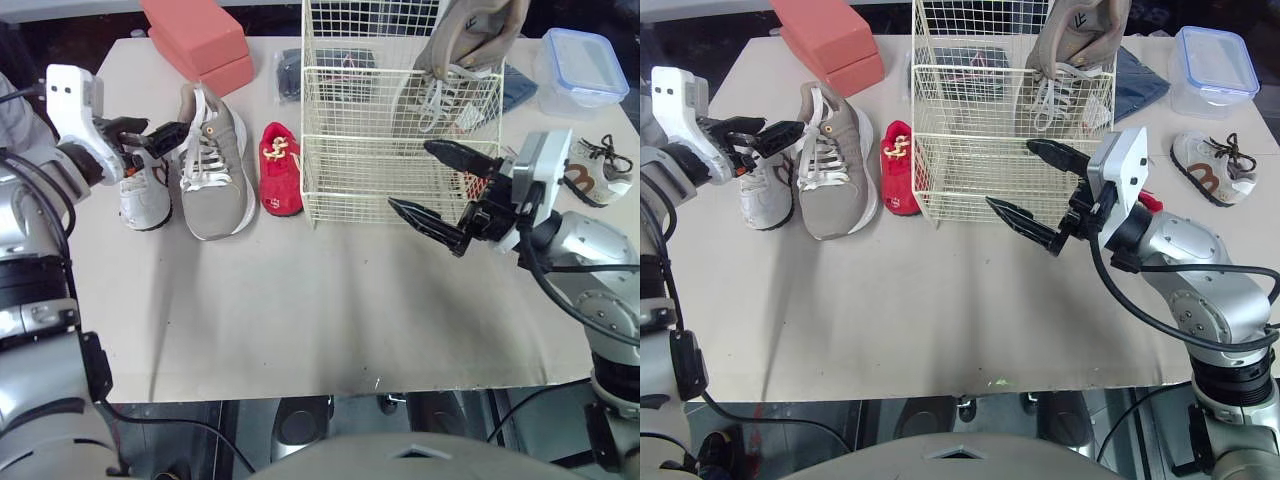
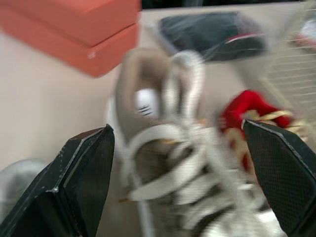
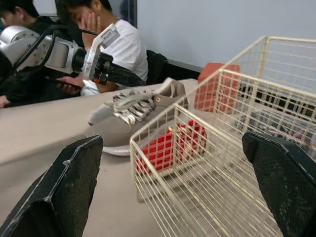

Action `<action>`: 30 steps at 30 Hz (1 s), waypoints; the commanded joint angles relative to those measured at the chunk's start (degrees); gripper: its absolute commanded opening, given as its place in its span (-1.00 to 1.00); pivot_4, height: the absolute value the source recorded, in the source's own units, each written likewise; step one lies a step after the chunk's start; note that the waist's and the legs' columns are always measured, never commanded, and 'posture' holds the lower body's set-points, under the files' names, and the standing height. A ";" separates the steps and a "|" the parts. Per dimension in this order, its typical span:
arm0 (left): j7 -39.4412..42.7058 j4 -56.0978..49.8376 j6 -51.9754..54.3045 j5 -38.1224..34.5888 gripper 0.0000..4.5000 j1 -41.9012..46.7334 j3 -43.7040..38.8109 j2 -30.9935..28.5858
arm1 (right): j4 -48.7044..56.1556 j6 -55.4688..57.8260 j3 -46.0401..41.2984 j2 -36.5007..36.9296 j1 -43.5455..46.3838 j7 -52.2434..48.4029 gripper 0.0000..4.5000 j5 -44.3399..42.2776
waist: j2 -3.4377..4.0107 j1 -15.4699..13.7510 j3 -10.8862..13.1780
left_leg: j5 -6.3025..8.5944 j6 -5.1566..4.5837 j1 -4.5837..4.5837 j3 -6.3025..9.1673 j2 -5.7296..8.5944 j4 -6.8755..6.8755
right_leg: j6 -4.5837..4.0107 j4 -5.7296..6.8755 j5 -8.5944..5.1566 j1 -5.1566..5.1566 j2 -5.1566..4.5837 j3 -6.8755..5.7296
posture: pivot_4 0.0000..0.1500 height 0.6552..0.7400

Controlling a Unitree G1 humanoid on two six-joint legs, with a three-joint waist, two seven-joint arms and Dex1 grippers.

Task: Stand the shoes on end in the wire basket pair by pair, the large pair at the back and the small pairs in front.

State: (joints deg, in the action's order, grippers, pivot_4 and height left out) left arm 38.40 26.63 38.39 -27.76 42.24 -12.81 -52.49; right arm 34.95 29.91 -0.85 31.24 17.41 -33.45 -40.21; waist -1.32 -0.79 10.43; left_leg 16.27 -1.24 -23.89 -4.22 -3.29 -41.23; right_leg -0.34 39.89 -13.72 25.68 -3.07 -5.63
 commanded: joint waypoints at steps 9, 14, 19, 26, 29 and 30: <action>3.77 21.81 -4.58 9.68 1.00 14.06 3.59 1.06 | 3.52 -4.01 2.82 -3.26 -3.09 0.50 0.98 4.30 | -0.24 0.05 -0.01 | 0.00 0.01 -0.01 0.00 0.01 -0.02 | -0.02 0.02 0.01 0.00 0.01 -0.02 | 1.00 -0.27; 6.52 27.75 -6.12 12.44 1.00 19.37 4.93 2.40 | 4.00 -4.37 3.61 -4.45 -3.87 1.04 0.98 5.65 | -0.36 -0.07 -0.03 | 0.00 0.01 -0.04 0.03 0.01 -0.09 | -0.02 0.04 0.02 -0.02 -0.01 -0.09 | 1.00 -0.27; 8.95 31.93 -8.50 15.11 1.00 22.29 5.89 3.16 | 4.53 -4.66 3.89 -5.18 -4.67 1.54 0.98 6.64 | -0.38 0.05 -0.02 | 0.00 0.01 -0.05 0.02 0.02 -0.10 | -0.03 0.05 0.01 0.00 -0.01 -0.09 | 1.00 -0.27; 10.09 36.59 -9.51 19.19 1.00 23.53 7.87 4.30 | 4.71 -4.95 3.79 -5.72 -5.13 1.58 0.98 7.08 | -0.38 0.02 -0.03 | -0.01 0.01 -0.05 0.03 0.02 -0.11 | -0.03 0.07 0.02 0.00 -0.01 -0.09 | 1.00 -0.27; 10.10 39.42 -9.61 21.40 1.00 25.01 8.85 4.44 | 4.55 -5.11 3.86 -5.70 -5.24 1.39 0.98 7.38 | -0.39 0.03 -0.03 | -0.01 0.01 -0.05 0.03 0.02 -0.11 | -0.03 0.07 0.02 0.00 -0.01 -0.09 | 1.00 -0.27; 10.44 40.58 -9.44 22.09 1.00 25.91 9.26 4.41 | 4.46 -5.17 3.93 -5.71 -5.23 1.32 0.98 7.51 | -0.39 0.02 -0.03 | -0.01 0.01 -0.05 0.03 0.02 -0.11 | -0.03 0.07 0.02 0.00 -0.01 -0.10 | 1.00 -0.27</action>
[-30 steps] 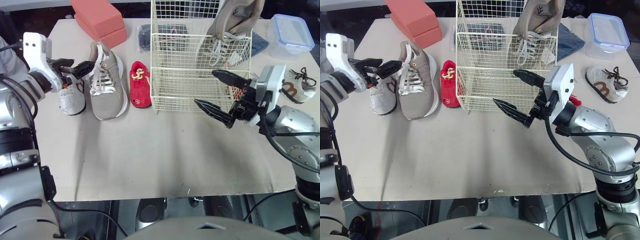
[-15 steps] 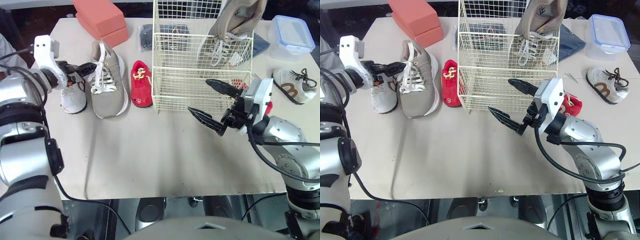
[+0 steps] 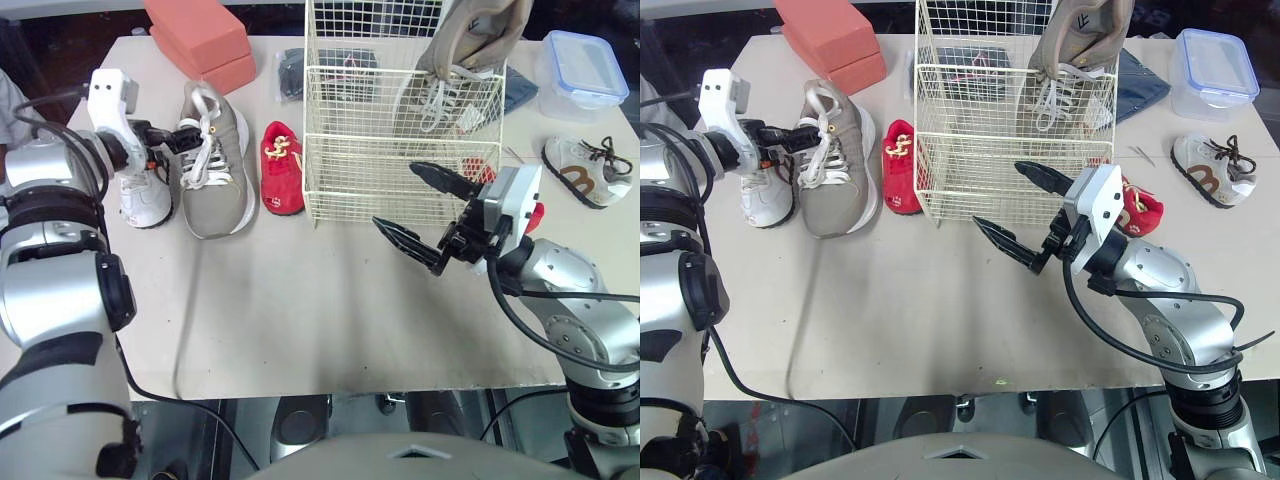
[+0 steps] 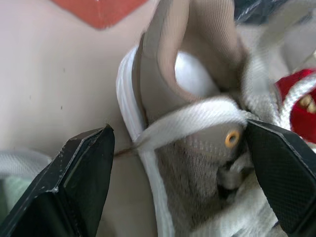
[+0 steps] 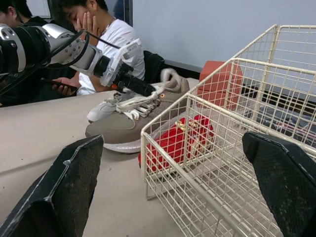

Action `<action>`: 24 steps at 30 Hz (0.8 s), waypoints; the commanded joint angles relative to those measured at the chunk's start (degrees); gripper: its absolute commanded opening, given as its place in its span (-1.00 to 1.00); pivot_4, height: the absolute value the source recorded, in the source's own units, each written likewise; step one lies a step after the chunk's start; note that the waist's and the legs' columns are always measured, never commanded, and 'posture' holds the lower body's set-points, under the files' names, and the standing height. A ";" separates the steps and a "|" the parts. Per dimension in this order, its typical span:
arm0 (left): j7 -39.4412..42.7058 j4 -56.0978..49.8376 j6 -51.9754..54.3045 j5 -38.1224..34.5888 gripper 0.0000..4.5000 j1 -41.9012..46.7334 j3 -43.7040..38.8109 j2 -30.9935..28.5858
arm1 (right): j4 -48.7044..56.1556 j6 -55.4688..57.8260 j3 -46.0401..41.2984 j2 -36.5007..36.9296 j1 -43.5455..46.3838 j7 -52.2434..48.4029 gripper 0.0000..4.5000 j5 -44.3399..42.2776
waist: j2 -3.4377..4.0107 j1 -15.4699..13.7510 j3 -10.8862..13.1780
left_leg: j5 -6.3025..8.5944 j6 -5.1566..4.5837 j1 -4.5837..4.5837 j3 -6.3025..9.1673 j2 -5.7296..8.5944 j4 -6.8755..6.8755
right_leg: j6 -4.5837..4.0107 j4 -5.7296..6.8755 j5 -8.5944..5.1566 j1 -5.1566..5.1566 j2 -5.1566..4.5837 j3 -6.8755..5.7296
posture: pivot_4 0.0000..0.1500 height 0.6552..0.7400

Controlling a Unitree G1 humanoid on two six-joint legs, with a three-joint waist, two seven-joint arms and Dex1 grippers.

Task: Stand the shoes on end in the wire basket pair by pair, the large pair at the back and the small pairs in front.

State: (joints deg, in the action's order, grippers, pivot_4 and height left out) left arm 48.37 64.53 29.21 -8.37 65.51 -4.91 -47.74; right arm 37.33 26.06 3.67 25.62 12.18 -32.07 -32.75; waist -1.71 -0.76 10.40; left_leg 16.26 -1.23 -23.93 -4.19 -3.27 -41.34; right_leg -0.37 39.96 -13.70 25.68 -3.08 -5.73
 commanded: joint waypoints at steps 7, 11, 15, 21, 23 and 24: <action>5.65 7.92 0.30 8.61 0.03 5.71 6.00 -0.64 | 1.69 -1.58 -0.56 -0.13 0.21 -0.52 1.00 0.60 | -0.01 0.17 -0.01 | 0.00 0.00 0.04 -0.04 0.02 -0.01 | 0.04 0.02 -0.02 0.00 0.01 -0.07 | 1.00 -0.27; 5.27 9.64 -0.16 10.87 -0.74 4.87 6.78 -0.83 | 1.62 -1.73 -0.56 -0.26 0.12 -0.51 1.00 0.85 | 0.00 0.46 -0.01 | 0.00 0.00 0.10 -0.09 0.00 0.00 | 0.05 0.04 -0.03 0.00 0.02 -0.04 | 1.00 -0.27; 4.56 10.54 0.03 11.47 -0.95 4.52 6.13 -0.97 | 1.41 -1.88 -0.53 -0.53 0.27 -0.38 1.00 1.08 | 0.00 0.88 -0.04 | 0.00 -0.01 0.13 -0.13 0.00 0.00 | 0.01 0.06 0.00 0.00 -0.01 0.01 | 1.00 -0.27; 5.21 10.85 0.11 12.06 -0.95 3.50 5.93 -1.25 | 0.89 -2.40 -0.37 -1.05 0.62 -0.40 1.00 1.61 | 0.03 1.44 -0.09 | 0.00 0.00 0.19 -0.13 -0.01 0.00 | 0.09 0.15 -0.05 -0.01 -0.01 0.10 | 1.00 -0.27; 5.20 10.81 0.57 11.04 -0.95 3.62 4.53 -1.49 | 0.68 -2.61 -0.38 -1.19 0.76 -0.55 1.00 1.76 | 0.04 1.56 -0.13 | 0.00 0.00 0.21 -0.15 -0.01 0.00 | 0.09 0.17 -0.05 -0.01 -0.01 0.14 | 1.00 -0.27; 5.48 10.71 0.76 10.36 -0.95 3.83 3.66 -1.68 | 0.62 -2.67 -0.38 -1.26 0.81 -0.60 1.00 1.81 | 0.04 1.57 -0.13 | 0.00 0.00 0.21 -0.16 -0.01 0.00 | 0.08 0.17 -0.05 0.00 -0.01 0.16 | 1.00 -0.27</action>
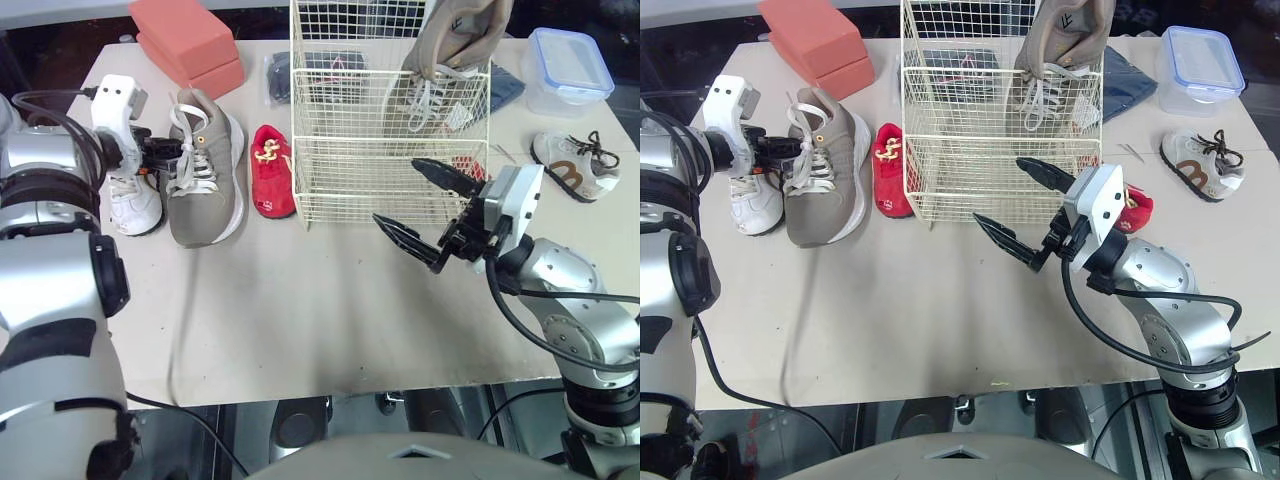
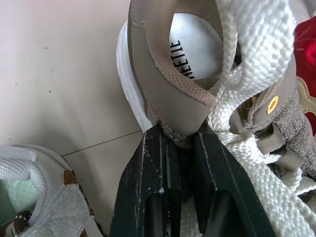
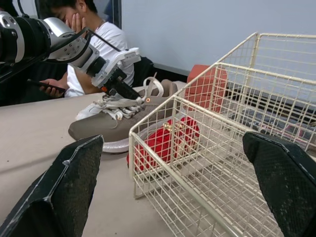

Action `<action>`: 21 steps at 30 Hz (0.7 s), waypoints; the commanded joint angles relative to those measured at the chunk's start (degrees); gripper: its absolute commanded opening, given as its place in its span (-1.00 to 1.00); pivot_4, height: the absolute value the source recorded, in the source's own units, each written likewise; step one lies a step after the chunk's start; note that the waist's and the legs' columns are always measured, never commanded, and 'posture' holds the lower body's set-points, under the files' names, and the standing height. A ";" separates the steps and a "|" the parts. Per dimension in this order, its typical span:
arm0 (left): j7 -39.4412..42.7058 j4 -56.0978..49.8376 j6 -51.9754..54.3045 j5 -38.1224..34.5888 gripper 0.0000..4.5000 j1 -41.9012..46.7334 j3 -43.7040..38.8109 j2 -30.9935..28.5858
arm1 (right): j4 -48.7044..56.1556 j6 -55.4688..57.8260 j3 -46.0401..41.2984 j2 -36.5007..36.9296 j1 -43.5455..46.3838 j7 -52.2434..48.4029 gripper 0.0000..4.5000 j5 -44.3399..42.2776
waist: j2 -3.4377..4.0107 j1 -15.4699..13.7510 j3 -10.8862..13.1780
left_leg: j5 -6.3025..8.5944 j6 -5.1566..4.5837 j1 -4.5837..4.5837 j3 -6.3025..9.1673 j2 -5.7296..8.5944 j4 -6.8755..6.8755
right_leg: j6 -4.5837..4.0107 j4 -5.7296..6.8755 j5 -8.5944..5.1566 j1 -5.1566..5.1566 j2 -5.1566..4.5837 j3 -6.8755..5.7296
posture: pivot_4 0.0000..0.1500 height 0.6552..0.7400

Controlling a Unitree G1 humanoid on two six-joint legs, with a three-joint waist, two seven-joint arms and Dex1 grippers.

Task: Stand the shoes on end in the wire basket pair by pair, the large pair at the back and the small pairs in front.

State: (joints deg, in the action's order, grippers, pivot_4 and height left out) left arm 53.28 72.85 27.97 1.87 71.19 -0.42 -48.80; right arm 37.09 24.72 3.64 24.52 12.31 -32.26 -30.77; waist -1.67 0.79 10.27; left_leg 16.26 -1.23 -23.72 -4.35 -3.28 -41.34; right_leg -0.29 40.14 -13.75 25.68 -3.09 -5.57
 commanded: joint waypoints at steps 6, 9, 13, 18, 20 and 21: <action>0.20 0.53 0.11 -2.82 -0.95 -0.31 -5.66 -2.38 | 0.71 -1.07 -0.94 -0.62 1.31 -0.59 1.00 -1.08 | -0.02 0.01 0.01 | 0.00 0.00 -0.06 0.04 0.00 0.00 | -0.07 -0.02 0.04 0.01 0.00 0.01 | 1.00 -0.27; -0.80 -1.42 -0.31 -5.11 -0.95 0.92 -8.84 -4.23 | 0.46 -0.97 -1.39 -0.81 1.59 -0.81 1.00 -1.78 | -0.17 0.03 0.09 | 0.00 0.00 -0.12 0.05 0.00 0.00 | -0.09 -0.05 0.06 0.06 0.00 0.00 | 1.00 -0.27; -1.11 -5.00 0.51 -8.17 -0.95 1.29 -12.58 -6.29 | -0.05 -1.12 -2.19 -1.01 2.07 -0.98 1.00 -2.79 | -0.39 -0.03 0.15 | 0.00 0.01 -0.22 0.10 -0.02 0.00 | -0.10 -0.06 0.06 0.13 0.00 -0.04 | 1.00 -0.27; -1.74 -13.53 2.45 -13.36 -0.95 0.11 -17.88 -7.94 | -0.92 -1.29 -2.83 -0.69 2.84 -1.41 1.00 -3.33 | -0.46 -0.33 0.13 | 0.00 0.00 -0.28 0.17 -0.04 -0.02 | -0.10 -0.10 0.06 0.13 -0.07 -0.11 | 1.00 -0.27; -2.96 -17.76 2.69 -16.18 -0.95 -0.27 -20.67 -7.14 | -1.28 -1.33 -3.01 -0.52 3.18 -1.74 1.00 -3.42 | -0.48 -0.51 0.12 | 0.00 0.01 -0.30 0.22 -0.05 -0.04 | -0.10 -0.09 0.07 0.11 -0.10 -0.15 | 1.00 -0.27; -3.24 -20.70 3.02 -17.94 -0.95 -0.50 -22.08 -6.21 | -1.50 -1.34 -3.14 -0.46 3.51 -1.87 1.00 -3.46 | -0.48 -0.54 0.13 | 0.00 0.01 -0.30 0.21 -0.04 -0.05 | -0.10 -0.08 0.07 0.11 -0.10 -0.15 | 1.00 -0.27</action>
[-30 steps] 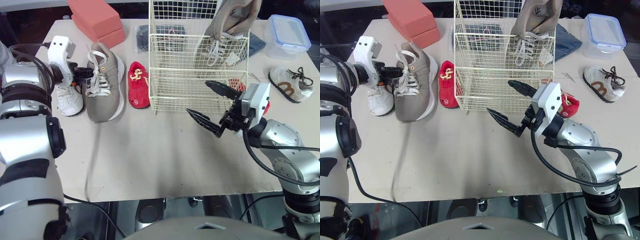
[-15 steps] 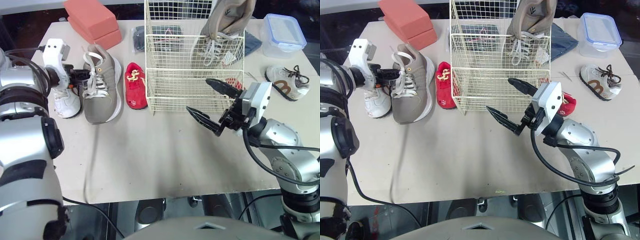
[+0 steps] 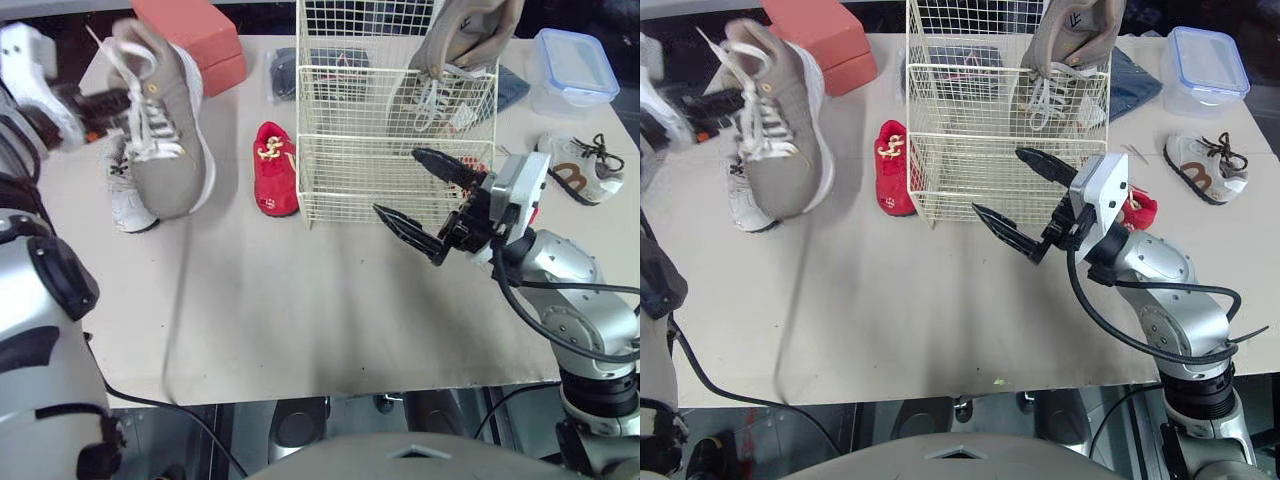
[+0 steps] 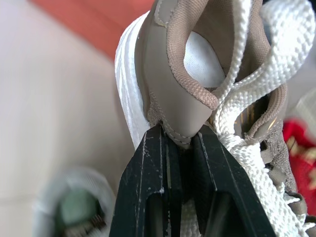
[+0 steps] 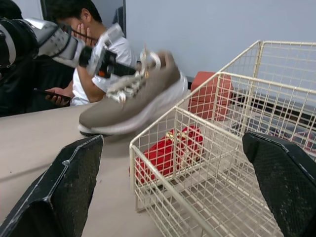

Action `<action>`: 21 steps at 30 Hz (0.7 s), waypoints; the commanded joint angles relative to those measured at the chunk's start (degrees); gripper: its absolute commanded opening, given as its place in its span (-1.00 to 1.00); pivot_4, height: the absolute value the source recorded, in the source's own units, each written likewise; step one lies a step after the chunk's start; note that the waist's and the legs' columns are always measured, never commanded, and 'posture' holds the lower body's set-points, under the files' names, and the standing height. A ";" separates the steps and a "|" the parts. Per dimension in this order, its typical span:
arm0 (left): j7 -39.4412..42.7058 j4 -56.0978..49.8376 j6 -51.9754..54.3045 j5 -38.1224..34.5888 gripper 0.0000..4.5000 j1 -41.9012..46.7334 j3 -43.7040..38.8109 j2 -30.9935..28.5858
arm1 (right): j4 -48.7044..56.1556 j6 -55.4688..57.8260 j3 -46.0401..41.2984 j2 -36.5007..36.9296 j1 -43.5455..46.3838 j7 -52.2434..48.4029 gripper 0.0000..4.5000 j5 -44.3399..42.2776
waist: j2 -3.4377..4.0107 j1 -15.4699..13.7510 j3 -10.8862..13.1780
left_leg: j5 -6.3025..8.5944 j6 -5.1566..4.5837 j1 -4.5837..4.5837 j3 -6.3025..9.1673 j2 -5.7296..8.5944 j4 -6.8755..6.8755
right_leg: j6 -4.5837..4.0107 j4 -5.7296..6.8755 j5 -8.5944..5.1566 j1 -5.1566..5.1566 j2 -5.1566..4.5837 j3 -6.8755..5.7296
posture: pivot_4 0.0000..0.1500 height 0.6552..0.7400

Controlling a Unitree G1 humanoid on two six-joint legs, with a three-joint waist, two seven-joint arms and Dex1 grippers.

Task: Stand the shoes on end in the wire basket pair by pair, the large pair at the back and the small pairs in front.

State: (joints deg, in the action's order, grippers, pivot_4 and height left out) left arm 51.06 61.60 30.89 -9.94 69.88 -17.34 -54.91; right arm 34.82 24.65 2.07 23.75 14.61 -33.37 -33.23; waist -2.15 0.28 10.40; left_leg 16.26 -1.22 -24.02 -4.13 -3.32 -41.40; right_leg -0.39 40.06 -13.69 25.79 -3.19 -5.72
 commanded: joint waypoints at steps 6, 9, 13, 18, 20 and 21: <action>-5.63 -29.73 -2.69 -14.14 -0.95 -0.78 -8.90 10.39 | -1.16 -2.16 -3.10 -0.38 3.69 -0.43 1.00 -1.14 | -0.02 -1.05 -0.01 | 0.00 0.00 -0.06 0.07 0.00 -0.20 | 0.00 0.09 0.01 -0.04 -0.06 -0.06 | 1.00 -0.27; -7.54 -35.35 -11.19 -15.04 -0.95 0.40 -7.87 16.76 | -1.58 -2.73 -4.36 -0.88 4.01 0.65 1.00 -1.24 | -0.02 -1.17 -0.01 | 0.00 0.00 -0.06 0.07 0.02 -0.24 | -0.01 0.14 0.01 -0.05 -0.07 -0.06 | 1.00 -0.27; -10.90 -35.66 -20.50 -16.39 -0.95 2.73 -8.27 24.26 | -1.45 -3.05 -5.67 -1.13 3.93 1.75 1.00 -0.89 | -0.02 -0.87 0.00 | 0.00 0.00 -0.06 0.03 0.06 -0.41 | -0.01 0.31 0.02 -0.05 -0.06 -0.03 | 1.00 -0.27; -14.05 -29.86 -34.02 -13.96 -0.95 7.42 -6.28 30.10 | -0.72 -2.84 -6.81 -1.12 3.65 3.12 1.00 -0.92 | -0.02 -0.89 0.00 | 0.00 0.00 0.00 -0.04 0.08 -0.45 | -0.02 0.44 0.01 -0.03 0.02 0.04 | 1.00 -0.27; -14.43 -26.53 -40.25 -13.03 -0.95 9.83 -5.56 32.08 | -0.18 -2.71 -7.26 -1.08 3.43 3.81 1.00 -0.98 | -0.02 -0.95 0.00 | 0.00 -0.01 0.01 -0.06 0.10 -0.45 | -0.01 0.44 0.01 -0.03 0.03 0.05 | 1.00 -0.27; -14.85 -24.92 -42.87 -12.36 -0.95 10.78 -5.15 32.76 | 0.08 -2.67 -7.50 -1.11 3.34 4.20 1.00 -1.06 | -0.02 -1.00 0.00 | 0.01 -0.01 0.01 -0.06 0.10 -0.45 | -0.01 0.44 0.01 -0.03 0.03 0.05 | 1.00 -0.27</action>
State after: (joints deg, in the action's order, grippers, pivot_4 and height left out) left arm 36.96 36.58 -6.41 -22.85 77.57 -23.02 -22.30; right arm 32.37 23.05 -3.35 22.64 17.72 -29.98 -33.52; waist -2.17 -0.72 10.39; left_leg 16.27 -1.23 -24.01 -4.19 -3.21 -41.85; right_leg -0.40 40.50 -13.68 25.76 -3.17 -5.67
